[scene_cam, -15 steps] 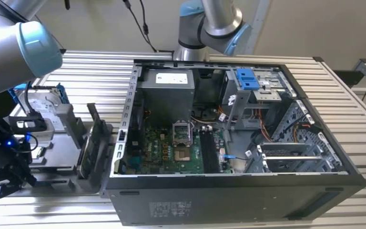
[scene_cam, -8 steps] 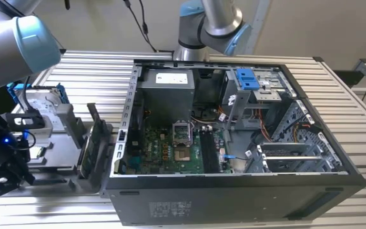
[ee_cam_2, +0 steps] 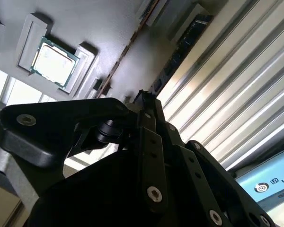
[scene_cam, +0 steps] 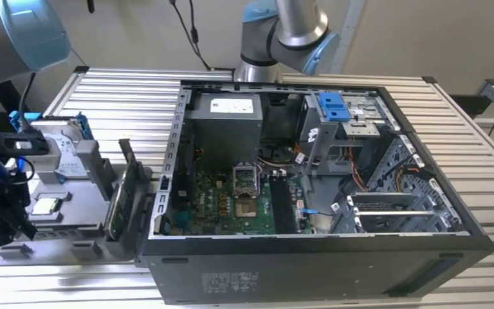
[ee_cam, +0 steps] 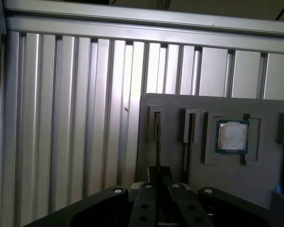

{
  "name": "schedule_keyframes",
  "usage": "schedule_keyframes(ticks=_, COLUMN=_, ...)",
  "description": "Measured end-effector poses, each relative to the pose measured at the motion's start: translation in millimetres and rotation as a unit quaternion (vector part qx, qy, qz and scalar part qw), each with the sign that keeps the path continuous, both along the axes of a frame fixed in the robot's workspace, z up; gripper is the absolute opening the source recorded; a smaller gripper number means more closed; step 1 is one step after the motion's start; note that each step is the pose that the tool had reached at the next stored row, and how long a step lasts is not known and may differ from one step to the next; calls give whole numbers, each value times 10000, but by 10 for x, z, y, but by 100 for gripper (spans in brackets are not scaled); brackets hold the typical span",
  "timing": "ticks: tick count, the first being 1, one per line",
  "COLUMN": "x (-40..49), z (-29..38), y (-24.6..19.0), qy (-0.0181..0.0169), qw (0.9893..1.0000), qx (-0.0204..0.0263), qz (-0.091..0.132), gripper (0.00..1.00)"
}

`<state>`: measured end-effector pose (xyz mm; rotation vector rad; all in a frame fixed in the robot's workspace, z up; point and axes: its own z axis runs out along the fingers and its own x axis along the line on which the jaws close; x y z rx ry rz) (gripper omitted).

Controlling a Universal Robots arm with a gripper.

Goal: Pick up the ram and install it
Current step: 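Pick up the ram and move it above insertion slot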

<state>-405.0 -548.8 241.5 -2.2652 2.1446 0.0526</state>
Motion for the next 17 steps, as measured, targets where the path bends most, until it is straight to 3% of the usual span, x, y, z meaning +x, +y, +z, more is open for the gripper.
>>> schedule_keyframes(ticks=2, x=0, z=40, y=0, qy=-1, qw=10000, qx=1, qz=0, gripper=14)
schedule_keyframes(ticks=11, x=0, z=46, y=0, qy=-1, qw=10000, qx=2, qz=-15, gripper=14)
schedule_keyframes(ticks=17, x=0, z=57, y=-1, qy=1, qw=9997, qx=2, qz=-234, gripper=14)
